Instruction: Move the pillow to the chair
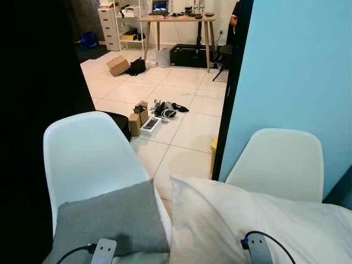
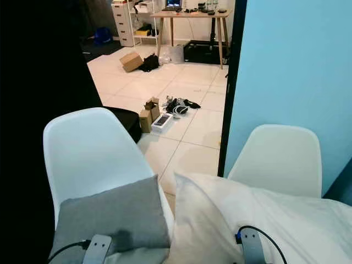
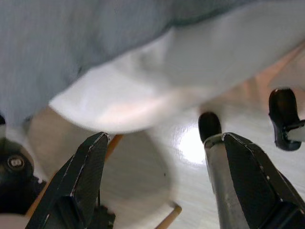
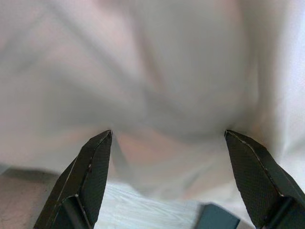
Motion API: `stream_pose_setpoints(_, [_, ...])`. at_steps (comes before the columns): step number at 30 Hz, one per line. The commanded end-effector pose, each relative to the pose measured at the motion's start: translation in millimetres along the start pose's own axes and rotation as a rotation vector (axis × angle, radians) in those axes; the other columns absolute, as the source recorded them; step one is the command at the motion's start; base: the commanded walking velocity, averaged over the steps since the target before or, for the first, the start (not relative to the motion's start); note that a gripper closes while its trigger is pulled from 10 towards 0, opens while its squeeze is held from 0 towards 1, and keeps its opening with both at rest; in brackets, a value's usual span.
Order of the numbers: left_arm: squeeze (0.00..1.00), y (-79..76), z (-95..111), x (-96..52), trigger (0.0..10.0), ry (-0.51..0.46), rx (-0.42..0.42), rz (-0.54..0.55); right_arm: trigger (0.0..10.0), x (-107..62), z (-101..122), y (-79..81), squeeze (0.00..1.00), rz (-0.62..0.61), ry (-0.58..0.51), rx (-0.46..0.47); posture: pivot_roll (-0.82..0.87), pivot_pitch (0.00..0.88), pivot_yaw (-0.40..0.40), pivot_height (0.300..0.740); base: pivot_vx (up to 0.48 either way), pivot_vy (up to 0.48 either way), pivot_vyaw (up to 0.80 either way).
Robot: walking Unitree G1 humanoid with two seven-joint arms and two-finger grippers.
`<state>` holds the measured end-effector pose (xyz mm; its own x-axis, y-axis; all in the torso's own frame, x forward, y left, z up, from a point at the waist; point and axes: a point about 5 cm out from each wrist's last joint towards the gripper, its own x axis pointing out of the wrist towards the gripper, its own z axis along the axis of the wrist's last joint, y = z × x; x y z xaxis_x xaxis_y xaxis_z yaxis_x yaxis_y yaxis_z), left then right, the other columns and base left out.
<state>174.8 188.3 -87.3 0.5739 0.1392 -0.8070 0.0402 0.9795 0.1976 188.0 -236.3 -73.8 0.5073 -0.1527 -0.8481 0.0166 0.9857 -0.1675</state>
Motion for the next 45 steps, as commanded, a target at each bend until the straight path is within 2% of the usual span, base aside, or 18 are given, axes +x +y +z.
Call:
stream_pose_setpoints(1, [0.0, 6.2, -12.2, -1.9, 10.0, 0.044, 0.007, 0.019, 10.0, -0.4, -3.1, -2.1, 0.0, 0.002, 0.009, 0.003, -0.12, 0.0, 0.032, 0.74, -0.356, 0.0, 0.0])
stream_pose_setpoints(7, [0.0, 5.4, -16.8, -2.8, 10.0, 0.062, 0.01, 0.02, 10.0, -1.2, -5.1, -8.5, 0.0, -0.009, 0.009, 0.004, -0.11, 0.0, 0.03, 0.74, -0.353, 0.0, 0.0])
stream_pose_setpoints(16, [0.0, 5.5, -16.2, -2.6, 10.0, 0.061, 0.017, 0.018, 10.0, -1.4, -8.5, -8.2, 0.0, -0.014, 0.026, -0.012, -0.12, 0.0, 0.034, 0.74, -0.348, 0.0, 0.0])
stream_pose_setpoints(24, [0.0, 5.5, -14.3, -2.2, 10.0, 0.056, 0.023, 0.016, 10.0, -1.5, -10.0, -8.1, 0.0, -0.028, 0.027, -0.007, -0.12, 0.0, 0.035, 0.74, -0.342, 0.0, -0.77])
stream_pose_setpoints(28, [0.0, 4.4, -14.4, -2.3, 10.0, 0.056, 0.025, 0.012, 10.0, -1.3, -3.5, -11.6, 0.0, -0.049, -0.002, 0.045, -0.12, 0.0, 0.035, 0.74, -0.323, 0.0, -0.76])
stream_pose_setpoints(29, [0.0, 4.0, -14.3, -2.3, 10.0, 0.055, 0.026, 0.011, 10.0, -0.9, 7.2, -14.5, 0.0, -0.053, -0.043, 0.126, -0.12, 0.0, 0.037, 0.74, -0.322, 0.0, -0.76])
stream_pose_setpoints(30, [0.0, 3.8, -14.2, -2.2, 10.0, 0.055, 0.026, 0.01, 10.0, -0.8, 11.2, -15.3, 0.0, -0.053, -0.058, 0.157, -0.13, 0.0, 0.035, 0.74, -0.322, 0.0, -0.76])
stream_pose_setpoints(32, [0.0, 3.7, -14.0, -2.2, 10.0, 0.055, 0.027, 0.01, 10.0, -0.8, 13.6, -15.8, 0.0, -0.052, -0.067, 0.176, -0.13, 0.0, 0.035, 0.74, -0.322, 0.0, -0.76])
stream_pose_setpoints(35, [0.0, 3.1, -13.7, -2.1, 10.0, 0.055, 0.029, 0.006, 10.0, -0.8, 32.6, -20.6, 0.0, -0.061, -0.112, 0.243, -0.13, 0.0, 0.033, 0.74, -0.317, 0.0, -0.76])
stream_pose_setpoints(45, [0.0, 3.0, -12.6, -1.8, 10.0, 0.054, 0.037, 0.002, 10.0, -0.4, 34.1, -18.6, 0.0, -0.07, -0.101, 0.26, -0.13, 0.0, 0.033, 0.74, -0.314, 0.0, -0.76])
